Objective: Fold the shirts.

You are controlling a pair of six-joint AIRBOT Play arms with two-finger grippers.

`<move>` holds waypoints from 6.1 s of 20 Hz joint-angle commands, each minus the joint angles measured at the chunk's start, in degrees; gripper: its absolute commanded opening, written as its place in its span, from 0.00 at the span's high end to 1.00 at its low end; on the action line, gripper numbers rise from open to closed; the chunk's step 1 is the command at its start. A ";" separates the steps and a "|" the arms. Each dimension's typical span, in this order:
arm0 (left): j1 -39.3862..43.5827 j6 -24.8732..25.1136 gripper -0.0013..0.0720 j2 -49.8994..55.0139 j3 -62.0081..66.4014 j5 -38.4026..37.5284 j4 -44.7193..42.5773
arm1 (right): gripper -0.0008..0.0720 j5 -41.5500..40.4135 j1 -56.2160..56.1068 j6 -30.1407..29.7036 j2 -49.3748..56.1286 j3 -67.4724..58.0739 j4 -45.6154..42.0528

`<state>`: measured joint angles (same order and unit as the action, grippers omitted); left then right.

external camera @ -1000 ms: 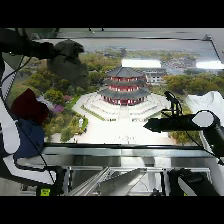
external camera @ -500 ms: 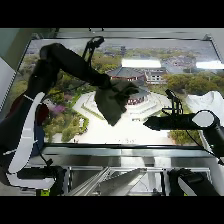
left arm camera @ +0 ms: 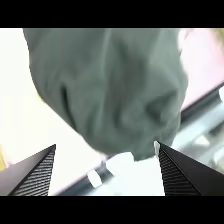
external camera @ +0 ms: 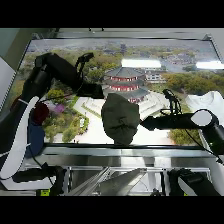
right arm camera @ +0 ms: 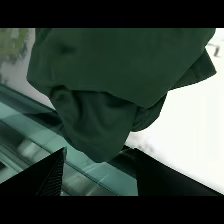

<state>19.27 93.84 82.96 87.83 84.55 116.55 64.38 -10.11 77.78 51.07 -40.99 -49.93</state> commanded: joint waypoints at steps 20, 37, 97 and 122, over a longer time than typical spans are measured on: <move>7.26 0.63 0.03 -9.86 -29.73 -19.32 0.04 | 0.96 4.68 -9.14 -19.50 21.14 -4.83 18.10; 15.45 1.66 0.03 -1.18 -29.24 -39.19 2.19 | 0.96 8.09 14.32 -10.93 11.39 -24.79 -0.48; -10.64 10.29 0.03 9.01 -10.75 5.57 9.11 | 0.30 1.75 25.79 -19.02 28.15 -22.62 6.51; -5.62 -1.46 0.03 -9.20 -37.16 -11.26 0.70 | 0.29 -0.35 21.97 -16.28 29.27 -18.95 5.09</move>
<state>13.78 94.32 78.94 54.30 72.55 117.01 62.70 6.87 60.77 80.71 -59.66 -43.13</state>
